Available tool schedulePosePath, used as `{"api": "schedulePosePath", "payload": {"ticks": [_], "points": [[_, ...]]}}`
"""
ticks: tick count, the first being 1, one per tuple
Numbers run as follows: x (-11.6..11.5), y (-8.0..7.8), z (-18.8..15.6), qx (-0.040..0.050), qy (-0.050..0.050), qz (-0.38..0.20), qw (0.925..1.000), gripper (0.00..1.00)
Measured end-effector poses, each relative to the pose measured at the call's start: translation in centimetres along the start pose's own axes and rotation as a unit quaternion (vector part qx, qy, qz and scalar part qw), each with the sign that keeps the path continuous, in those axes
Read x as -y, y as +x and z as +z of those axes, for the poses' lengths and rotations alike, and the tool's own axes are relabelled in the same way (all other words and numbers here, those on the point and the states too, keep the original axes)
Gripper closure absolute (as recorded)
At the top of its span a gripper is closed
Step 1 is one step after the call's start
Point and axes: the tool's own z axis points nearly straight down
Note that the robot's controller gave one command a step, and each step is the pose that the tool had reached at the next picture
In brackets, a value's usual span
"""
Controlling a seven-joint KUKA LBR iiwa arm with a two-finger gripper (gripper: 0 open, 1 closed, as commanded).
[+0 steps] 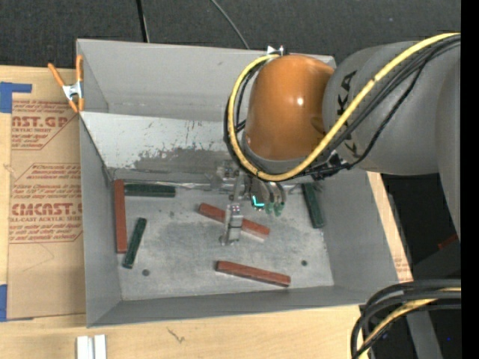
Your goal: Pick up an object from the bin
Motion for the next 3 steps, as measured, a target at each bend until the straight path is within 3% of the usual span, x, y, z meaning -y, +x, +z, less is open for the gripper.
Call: {"api": "schedulePosePath", "payload": {"ticks": [1, 2, 3], "points": [[0.0, -0.2, -0.3, 0.0035, 0.0, 0.0, 1.0, 0.0], [0.5, 0.1, 3.6, 0.006, -0.001, 0.039, 0.9992, 0.0], [1.2, -2.5, 10.1, 0.0063, 0.0, 0.037, 0.9993, 0.0]]}}
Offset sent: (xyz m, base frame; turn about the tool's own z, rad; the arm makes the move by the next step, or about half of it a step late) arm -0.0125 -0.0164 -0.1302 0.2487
